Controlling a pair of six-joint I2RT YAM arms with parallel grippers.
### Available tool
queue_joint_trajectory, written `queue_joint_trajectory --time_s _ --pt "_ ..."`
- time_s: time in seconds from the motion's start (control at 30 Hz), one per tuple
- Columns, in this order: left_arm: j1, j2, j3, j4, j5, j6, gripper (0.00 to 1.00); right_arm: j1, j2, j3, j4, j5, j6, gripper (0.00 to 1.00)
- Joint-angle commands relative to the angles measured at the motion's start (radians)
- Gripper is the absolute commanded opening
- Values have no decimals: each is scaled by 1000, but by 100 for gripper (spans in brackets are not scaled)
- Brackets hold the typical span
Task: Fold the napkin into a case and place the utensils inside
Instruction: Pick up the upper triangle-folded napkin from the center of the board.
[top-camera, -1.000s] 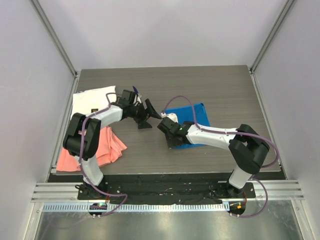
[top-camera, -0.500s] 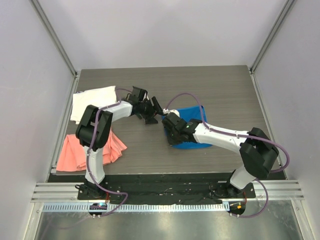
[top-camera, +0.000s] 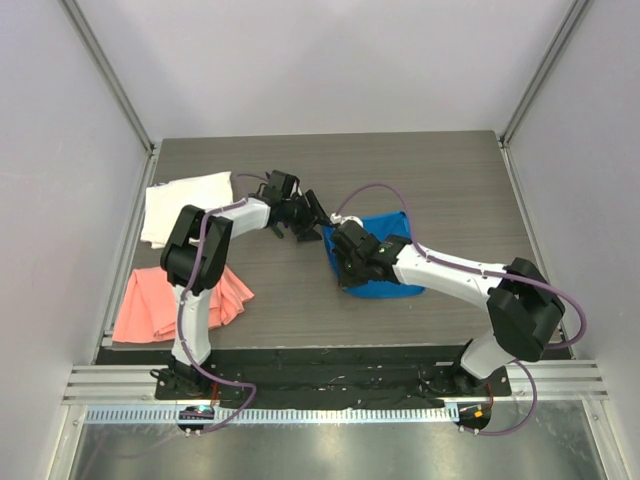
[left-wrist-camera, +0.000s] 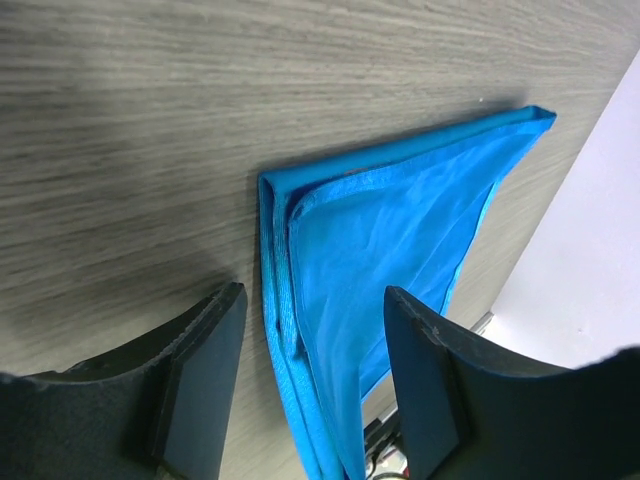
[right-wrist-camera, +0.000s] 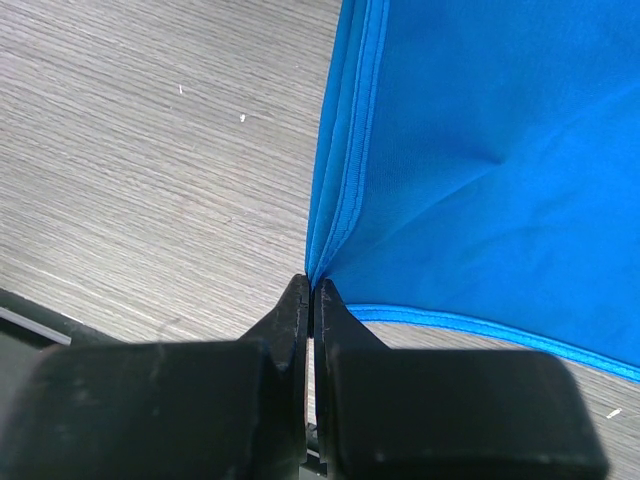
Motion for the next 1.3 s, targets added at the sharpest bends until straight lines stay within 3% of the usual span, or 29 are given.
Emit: queue_joint_trajectory --time_s 0.0,0.47,1.03,1.13,1.2,1.23,1.27 --pt "-5 53 23 6 -28 -2 59 -13 -60 -5 32 -16 -11 1" --pt "-5 82 23 -15 -51 -5 56 -33 -105 4 32 -33 -5 1" --pt "-1 113 80 -32 -89 24 39 -44 -128 -14 37 -54 -11 1" --pt "3 121 83 -18 -85 23 31 -47 -131 -19 37 -53 -12 1" --pt "3 119 81 11 -80 23 21 -45 -129 -23 37 -53 -14 1" --pt "3 117 86 12 -85 26 4 -45 -125 -27 42 -54 -18 1" --pt "3 111 88 17 -92 30 0 -47 -123 -34 46 -54 -23 1"
